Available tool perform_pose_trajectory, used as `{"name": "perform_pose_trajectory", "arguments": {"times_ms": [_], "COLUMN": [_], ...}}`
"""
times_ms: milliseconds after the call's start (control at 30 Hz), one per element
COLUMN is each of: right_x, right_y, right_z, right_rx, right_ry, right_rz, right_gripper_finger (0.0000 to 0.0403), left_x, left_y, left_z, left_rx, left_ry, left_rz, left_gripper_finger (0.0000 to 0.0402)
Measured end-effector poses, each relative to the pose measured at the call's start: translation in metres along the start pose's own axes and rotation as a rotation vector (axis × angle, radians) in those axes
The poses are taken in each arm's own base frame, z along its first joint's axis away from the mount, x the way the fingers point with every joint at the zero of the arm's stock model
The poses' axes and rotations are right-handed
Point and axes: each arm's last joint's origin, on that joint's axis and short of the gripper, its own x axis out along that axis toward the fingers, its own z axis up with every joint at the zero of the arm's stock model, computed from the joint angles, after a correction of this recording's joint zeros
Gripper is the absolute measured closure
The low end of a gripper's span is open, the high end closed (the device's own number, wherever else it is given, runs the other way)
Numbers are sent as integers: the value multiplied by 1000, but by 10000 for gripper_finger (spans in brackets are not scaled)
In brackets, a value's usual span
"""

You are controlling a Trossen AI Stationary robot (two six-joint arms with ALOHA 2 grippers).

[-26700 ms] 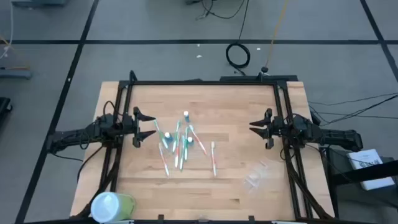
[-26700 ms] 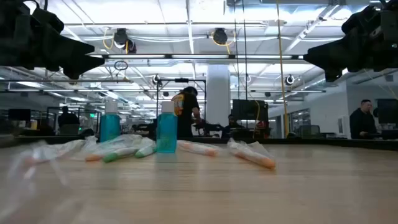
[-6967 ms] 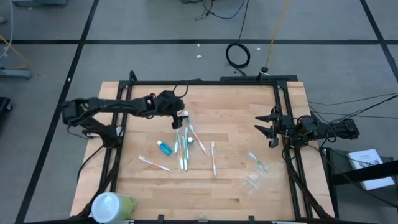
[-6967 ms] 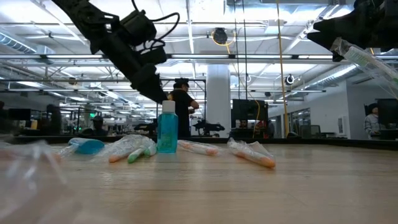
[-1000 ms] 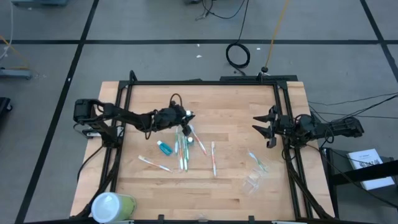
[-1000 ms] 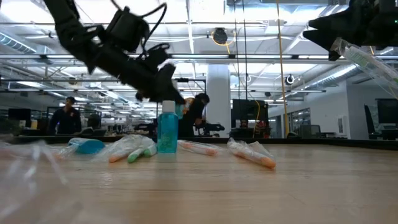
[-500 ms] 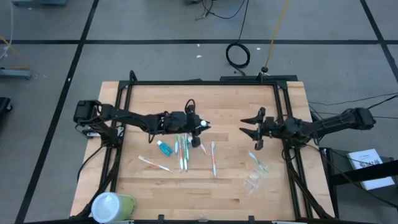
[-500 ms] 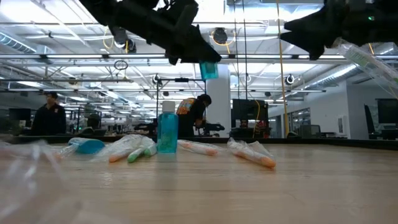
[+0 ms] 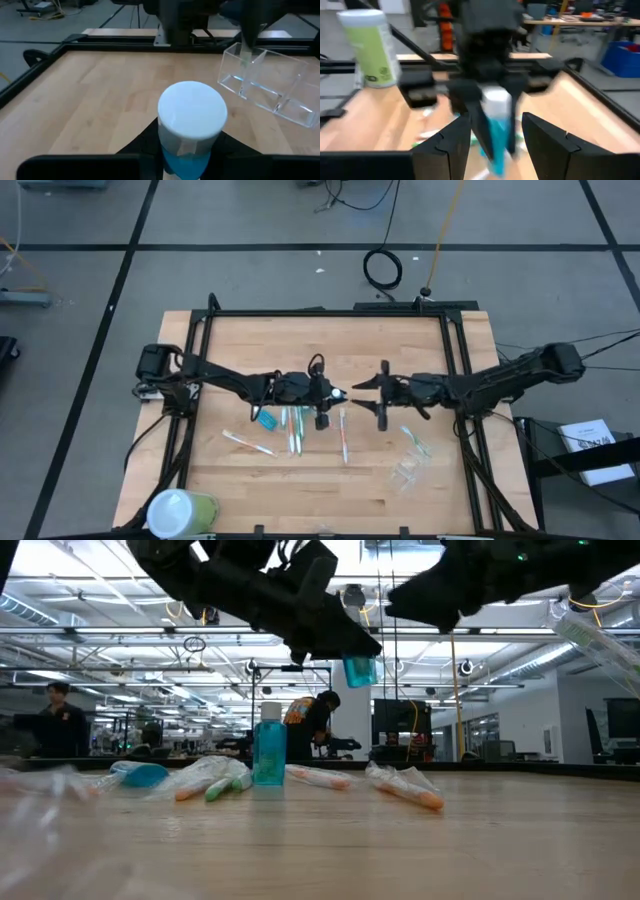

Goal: Pick & Place toothbrushing station
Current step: Put the blue mouthwash into the middle section of the transparent organizer

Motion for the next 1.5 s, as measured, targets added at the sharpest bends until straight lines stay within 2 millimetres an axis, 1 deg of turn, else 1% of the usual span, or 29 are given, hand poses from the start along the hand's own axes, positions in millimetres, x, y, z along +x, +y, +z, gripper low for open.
{"name": "perform_pose_trajectory", "arguments": {"times_ms": [200, 400, 500, 700, 833, 1033, 1200, 1233, 1300, 1500], "right_x": [18, 23, 25, 32, 33, 33, 33, 32, 31, 16], "right_y": [3, 3, 2, -3, -3, -3, -3, -3, -3, -6], "right_z": [-4, -5, -6, -13, -13, -13, -13, -12, -9, 8], "right_rx": [-22, -8, -9, -8, -10, -32, -58, -63, -71, -105], "right_ry": [21, -1, -11, 5, -2, -6, -10, -15, -23, -76], "right_rz": [-4, -2, 33, 22, 40, 59, 59, 59, 59, 14], "right_gripper_finger": [234, 234, 234, 235, 257, 317, 318, 318, 318, 318], "left_x": [8, 8, 9, 9, 9, 9, 9, 9, 8, 8], "left_y": [-9, -12, -12, -11, -12, -12, -12, -12, -12, -13], "left_z": [7, 10, 10, 8, 8, 8, 8, 8, 9, 9], "left_rx": [42, 63, 60, 47, 43, 37, 43, 43, 33, 11], "left_ry": [-2, -11, -7, 4, 6, 6, 7, 7, -1, 3], "left_rz": [-19, -25, -25, -21, -22, -25, -23, -22, -22, -25], "left_gripper_finger": [326, 326, 326, 326, 326, 326, 325, 318, 292, 178]}}
